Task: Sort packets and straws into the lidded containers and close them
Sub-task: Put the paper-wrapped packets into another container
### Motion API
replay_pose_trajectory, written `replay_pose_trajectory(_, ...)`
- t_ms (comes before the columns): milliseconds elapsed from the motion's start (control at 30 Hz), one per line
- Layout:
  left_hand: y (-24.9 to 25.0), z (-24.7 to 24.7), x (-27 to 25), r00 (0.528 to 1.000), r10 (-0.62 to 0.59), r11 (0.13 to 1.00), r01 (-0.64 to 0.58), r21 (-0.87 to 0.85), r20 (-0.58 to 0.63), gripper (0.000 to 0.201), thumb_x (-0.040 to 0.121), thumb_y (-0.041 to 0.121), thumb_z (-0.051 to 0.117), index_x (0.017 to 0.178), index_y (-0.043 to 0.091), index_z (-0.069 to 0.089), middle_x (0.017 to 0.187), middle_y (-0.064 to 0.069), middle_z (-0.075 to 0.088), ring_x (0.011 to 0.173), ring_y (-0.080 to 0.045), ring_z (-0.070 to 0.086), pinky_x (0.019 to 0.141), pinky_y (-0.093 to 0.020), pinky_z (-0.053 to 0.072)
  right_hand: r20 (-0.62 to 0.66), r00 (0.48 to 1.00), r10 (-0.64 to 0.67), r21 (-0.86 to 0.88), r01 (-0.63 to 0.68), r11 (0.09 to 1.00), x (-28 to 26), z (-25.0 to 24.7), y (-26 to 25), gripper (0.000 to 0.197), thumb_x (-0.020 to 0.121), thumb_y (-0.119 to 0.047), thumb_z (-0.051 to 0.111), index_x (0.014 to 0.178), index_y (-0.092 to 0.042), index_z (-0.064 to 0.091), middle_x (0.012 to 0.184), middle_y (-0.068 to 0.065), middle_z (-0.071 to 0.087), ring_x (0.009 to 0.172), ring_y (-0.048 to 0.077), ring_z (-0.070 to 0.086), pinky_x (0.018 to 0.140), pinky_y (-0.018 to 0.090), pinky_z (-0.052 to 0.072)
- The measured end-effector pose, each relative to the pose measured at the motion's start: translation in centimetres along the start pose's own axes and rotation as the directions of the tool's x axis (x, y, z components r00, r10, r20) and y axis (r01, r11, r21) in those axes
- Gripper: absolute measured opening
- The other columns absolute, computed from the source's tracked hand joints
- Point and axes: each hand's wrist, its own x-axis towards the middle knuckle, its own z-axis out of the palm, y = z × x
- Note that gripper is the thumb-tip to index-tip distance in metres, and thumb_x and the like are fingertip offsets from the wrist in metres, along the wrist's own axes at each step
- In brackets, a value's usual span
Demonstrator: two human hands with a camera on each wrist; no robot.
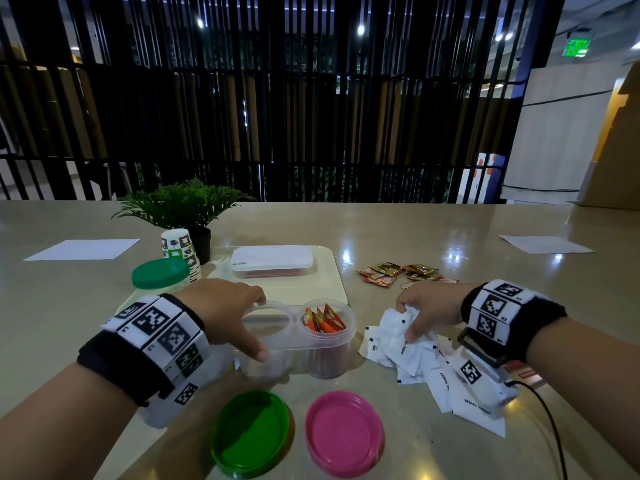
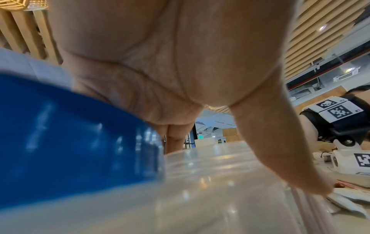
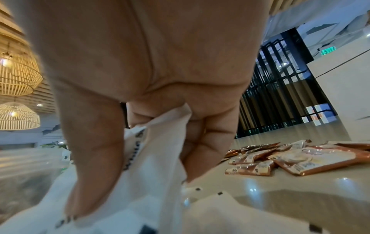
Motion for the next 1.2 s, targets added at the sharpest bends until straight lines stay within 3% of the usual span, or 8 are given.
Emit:
replay_pose_trajectory(367,0.2,0.3,-0.7,1.0,-0.026,0.999,0.025,-0.033,-0.016,0.102,0.068,0.075,0.065,0.15,0.033,0.022,0.151,0.01,0.039,0.132,-0.016,0.043,0.106,-0.034,0.038,-0.095,0.993,-0.067,0.094,0.076,0.993,-0.9,-1.1,2.0,0.031,0.081,-0.028,0.073,0.076,-0.032,0.042,0.074,-0.013,0.043,0.07,0.005,0.041,0.061,0.022,0.031)
replay_pose_trajectory(500,0.5,0.3,-1.0,0.999,-0.047,0.993,0.048,-0.111,0.011,0.112,0.069,0.072,0.068,0.154,0.03,0.008,0.155,0.004,0.034,0.136,-0.019,0.039,0.108,-0.034,0.036,-0.114,0.99,-0.085,0.221,0.108,0.969,-1.1,-1.8,2.3,0.027,0.079,-0.019,0.076,0.075,-0.027,0.05,0.061,-0.017,0.058,0.059,0.001,0.05,0.056,0.016,0.035)
replay_pose_trajectory(600,1.0,0.0,-1.3,0.999,-0.039,0.988,0.039,-0.151,0.005,0.125,0.058,0.086,0.056,0.154,0.027,0.003,0.157,0.001,0.028,0.138,-0.02,0.036,0.11,-0.038,0.035,-0.147,0.984,-0.103,0.26,0.139,0.956,-1.2,-2.3,2.3,0.025,0.078,-0.019,0.077,0.077,-0.025,0.053,0.067,-0.01,0.064,0.064,0.012,0.058,0.061,0.026,0.042)
replay_pose_trajectory(700,1.9,-0.5,-1.6,0.992,-0.007,0.989,-0.011,-0.144,-0.123,0.121,0.06,0.088,0.047,0.153,0.022,0.008,0.158,0.0,0.025,0.141,-0.019,0.03,0.112,-0.039,0.032,-0.176,0.978,-0.112,0.343,0.168,0.924,-1.3,-2.8,2.2,0.023,0.077,-0.014,0.078,0.078,-0.021,0.056,0.086,0.007,0.072,0.081,0.029,0.068,0.071,0.039,0.052)
replay_pose_trajectory(867,4.8,-2.3,-2.4,0.94,0.073,0.957,-0.16,-0.243,-0.332,0.108,0.071,0.079,0.046,0.155,0.024,0.007,0.16,0.005,0.018,0.144,-0.014,0.023,0.114,-0.033,0.027,-0.201,0.965,-0.171,0.49,0.25,0.835,-1.8,-3.5,1.4,0.022,0.074,-0.007,0.079,0.079,-0.017,0.06,0.082,0.007,0.071,0.074,0.019,0.068,0.067,0.029,0.052)
replay_pose_trajectory(933,6.5,-2.6,-2.4,0.93,0.122,0.914,-0.242,-0.326,-0.348,0.104,0.073,0.073,0.051,0.155,0.027,0.007,0.158,0.007,0.023,0.139,-0.012,0.032,0.11,-0.03,0.031,-0.191,0.962,-0.197,0.5,0.268,0.824,-2.1,-3.9,0.6,0.021,0.077,-0.006,0.076,0.086,-0.012,0.059,0.083,0.009,0.071,0.074,0.018,0.068,0.067,0.028,0.051)
replay_pose_trajectory(1033,9.0,-2.3,-1.7,0.917,0.208,0.773,-0.368,-0.517,-0.341,0.104,0.074,0.063,0.065,0.154,0.031,0.007,0.147,0.006,0.04,0.119,-0.008,0.054,0.102,-0.03,0.045,-0.169,0.946,-0.277,0.493,0.324,0.807,-2.4,-4.2,-0.9,0.031,0.071,-0.013,0.08,0.091,-0.008,0.057,0.095,0.021,0.069,0.083,0.03,0.065,0.077,0.045,0.05)
replay_pose_trajectory(1200,11.5,-1.8,-0.6,0.876,0.287,0.413,-0.479,-0.775,-0.388,0.069,0.081,0.021,0.078,0.133,0.032,0.034,0.116,0.012,0.058,0.099,0.006,0.062,0.086,-0.023,0.055,-0.153,0.914,-0.376,0.549,0.395,0.737,-3.2,-4.3,-3.0,0.026,0.073,0.0,0.076,0.091,-0.004,0.057,0.087,0.01,0.068,0.08,0.022,0.065,0.072,0.031,0.054)
